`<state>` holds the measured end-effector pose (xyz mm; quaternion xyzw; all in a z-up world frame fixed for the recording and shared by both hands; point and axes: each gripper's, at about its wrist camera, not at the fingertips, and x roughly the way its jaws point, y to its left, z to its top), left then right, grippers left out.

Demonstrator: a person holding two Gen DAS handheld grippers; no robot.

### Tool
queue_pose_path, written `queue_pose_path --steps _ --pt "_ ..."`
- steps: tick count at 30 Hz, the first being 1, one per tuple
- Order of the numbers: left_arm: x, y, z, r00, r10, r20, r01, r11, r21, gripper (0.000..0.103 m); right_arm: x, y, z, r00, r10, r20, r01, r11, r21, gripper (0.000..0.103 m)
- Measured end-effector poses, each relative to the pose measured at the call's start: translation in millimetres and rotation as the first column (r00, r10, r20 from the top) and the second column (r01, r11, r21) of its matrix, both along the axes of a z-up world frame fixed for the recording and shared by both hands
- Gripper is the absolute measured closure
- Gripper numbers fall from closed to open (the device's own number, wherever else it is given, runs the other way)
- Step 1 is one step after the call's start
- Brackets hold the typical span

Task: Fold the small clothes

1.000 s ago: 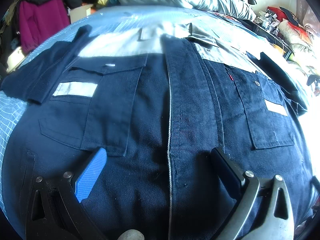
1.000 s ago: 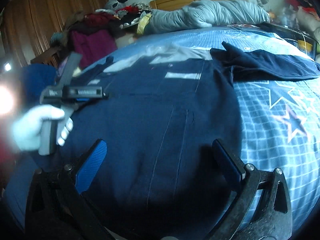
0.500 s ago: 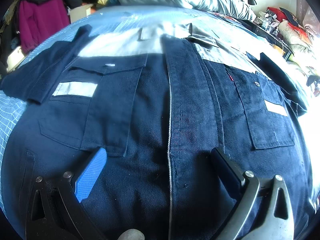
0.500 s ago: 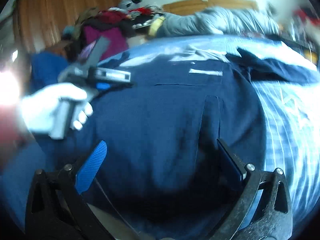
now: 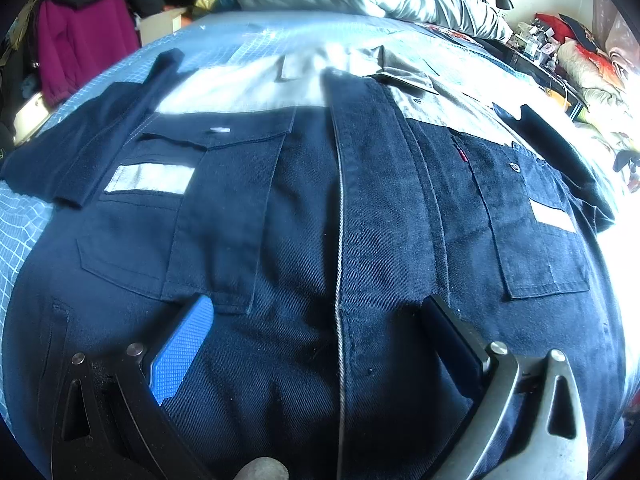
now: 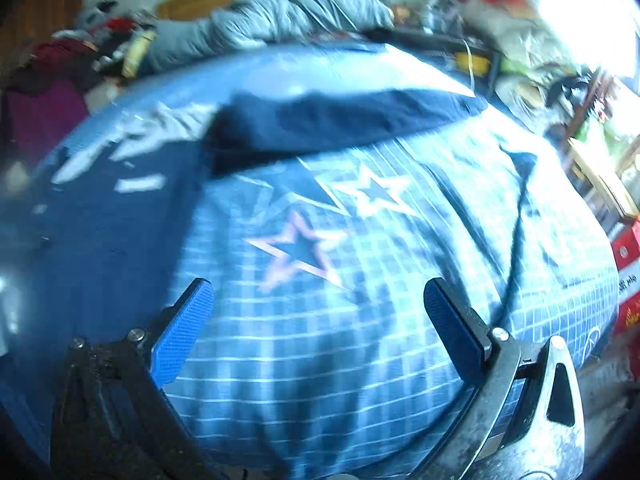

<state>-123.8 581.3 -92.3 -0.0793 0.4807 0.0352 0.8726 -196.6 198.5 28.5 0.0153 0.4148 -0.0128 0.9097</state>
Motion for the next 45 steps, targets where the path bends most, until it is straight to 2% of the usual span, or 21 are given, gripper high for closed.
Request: queue_pose_path --steps 3,6,13,18,45 --pt "0 0 0 1.000 0.000 0.000 0.000 1.000 0.000 0.000 8 -10 -22 0.992 -0.021 -0.121 0.024 0.999 0.025 0.000" --pt "0 0 0 1.000 0.000 -0.001 0.000 1.000 0.000 0.000 13 -7 -22 0.991 -0.013 -0.130 0.013 1.000 0.002 0.000" --pt "0 1 -1 1.000 0.001 0.001 -0.001 1.000 -0.004 0.000 18 0 -20 0.991 -0.013 -0.132 0.012 1.000 -0.009 0.000" --pt "0 1 -1 1.000 0.001 0.002 -0.001 1.000 -0.006 0.000 28 -6 -29 0.991 -0.010 -0.134 0.010 1.000 0.000 0.000" --pt "1 1 -1 1.000 0.001 0.001 -0.001 1.000 -0.007 0.000 25 -4 -28 0.991 -0.012 -0.134 0.011 1.000 -0.007 0.000"
